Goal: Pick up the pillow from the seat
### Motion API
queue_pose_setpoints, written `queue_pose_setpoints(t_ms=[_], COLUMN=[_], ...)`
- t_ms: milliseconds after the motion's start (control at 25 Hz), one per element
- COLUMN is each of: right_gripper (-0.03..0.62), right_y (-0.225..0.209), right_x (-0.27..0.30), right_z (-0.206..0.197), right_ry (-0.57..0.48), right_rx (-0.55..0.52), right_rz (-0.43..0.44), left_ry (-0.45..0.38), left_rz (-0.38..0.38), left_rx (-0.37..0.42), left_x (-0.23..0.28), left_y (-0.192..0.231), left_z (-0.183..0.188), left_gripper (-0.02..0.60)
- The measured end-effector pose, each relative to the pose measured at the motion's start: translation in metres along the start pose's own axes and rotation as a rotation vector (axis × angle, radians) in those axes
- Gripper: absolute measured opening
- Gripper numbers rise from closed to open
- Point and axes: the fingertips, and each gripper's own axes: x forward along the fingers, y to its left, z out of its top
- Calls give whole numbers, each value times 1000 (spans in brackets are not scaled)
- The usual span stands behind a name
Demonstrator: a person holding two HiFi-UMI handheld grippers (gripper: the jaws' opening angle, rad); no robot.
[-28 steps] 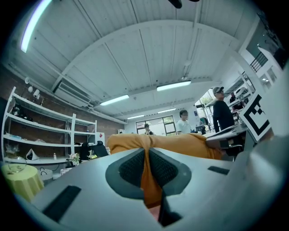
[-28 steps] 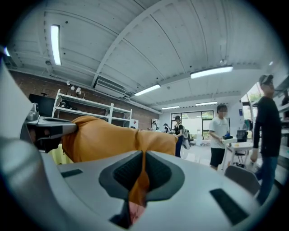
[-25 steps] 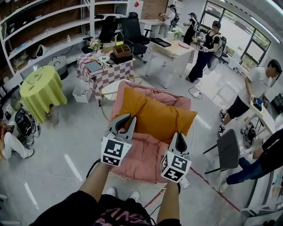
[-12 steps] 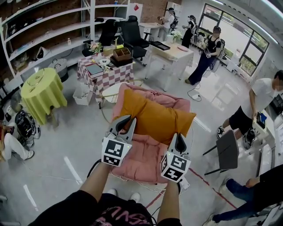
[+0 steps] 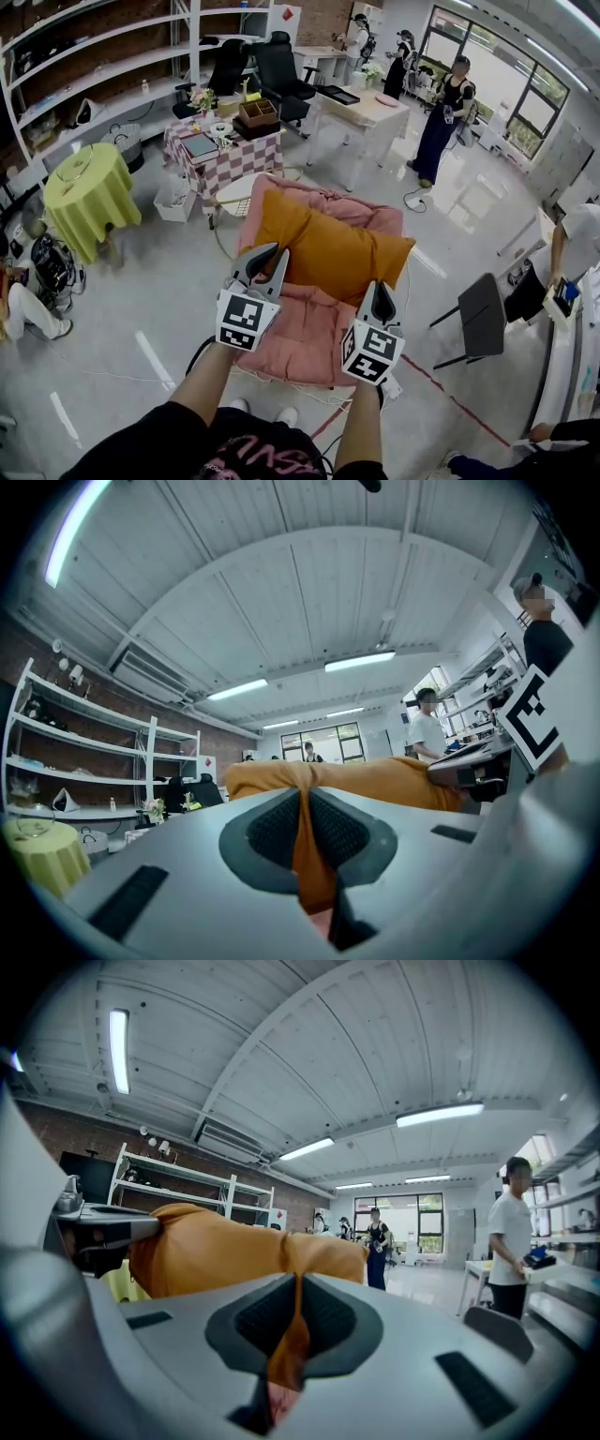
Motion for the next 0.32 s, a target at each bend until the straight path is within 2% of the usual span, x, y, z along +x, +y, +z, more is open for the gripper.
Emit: queue_pose_setpoints(t_ms=[320], right_gripper=[35], right_y=[1], right_x=[2], right_z=[8], right_ry=[-9], right_rx=[-12], right_rz=[-2], left_ry=[-3], left_rz=[5], left_rx=[-18], left_x=[3], left_y=[4], left_z=[1], left_gripper=[32])
